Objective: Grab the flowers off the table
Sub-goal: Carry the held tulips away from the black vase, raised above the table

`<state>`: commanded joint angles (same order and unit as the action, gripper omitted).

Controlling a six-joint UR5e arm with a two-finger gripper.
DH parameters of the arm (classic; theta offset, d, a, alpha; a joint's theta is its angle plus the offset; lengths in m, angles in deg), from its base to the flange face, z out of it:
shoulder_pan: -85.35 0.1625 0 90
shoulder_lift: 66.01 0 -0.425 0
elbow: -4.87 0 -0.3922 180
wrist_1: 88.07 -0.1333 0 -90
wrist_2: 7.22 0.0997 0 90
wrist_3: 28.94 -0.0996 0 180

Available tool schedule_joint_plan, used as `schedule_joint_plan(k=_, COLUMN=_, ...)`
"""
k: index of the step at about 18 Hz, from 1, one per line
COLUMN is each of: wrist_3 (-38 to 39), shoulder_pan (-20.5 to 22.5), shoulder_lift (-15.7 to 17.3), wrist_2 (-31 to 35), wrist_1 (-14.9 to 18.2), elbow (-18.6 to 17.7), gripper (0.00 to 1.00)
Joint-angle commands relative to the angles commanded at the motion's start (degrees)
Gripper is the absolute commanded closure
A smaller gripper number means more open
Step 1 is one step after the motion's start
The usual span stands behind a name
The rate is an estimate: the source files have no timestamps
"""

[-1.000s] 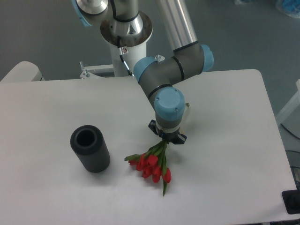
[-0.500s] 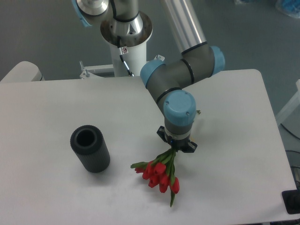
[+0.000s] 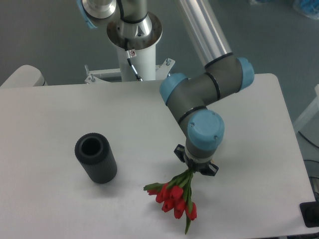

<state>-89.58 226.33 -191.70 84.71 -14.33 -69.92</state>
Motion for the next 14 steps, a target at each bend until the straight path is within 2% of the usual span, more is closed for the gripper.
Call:
schedule_joint_plan(k=7, wrist_3=-5.5, shoulder_pan=0.0, shoulder_lift=0.3, wrist_2=0.4, wrist_1=-0.3, elbow=-0.6, gripper=1.00)
schedule_joint_plan(k=14, wrist_3=-5.8, shoulder_pan=-0.1, shoulder_lift=0.4, wrist_2=0.4, wrist_1=-0.3, elbow=-0.7, gripper=1.00)
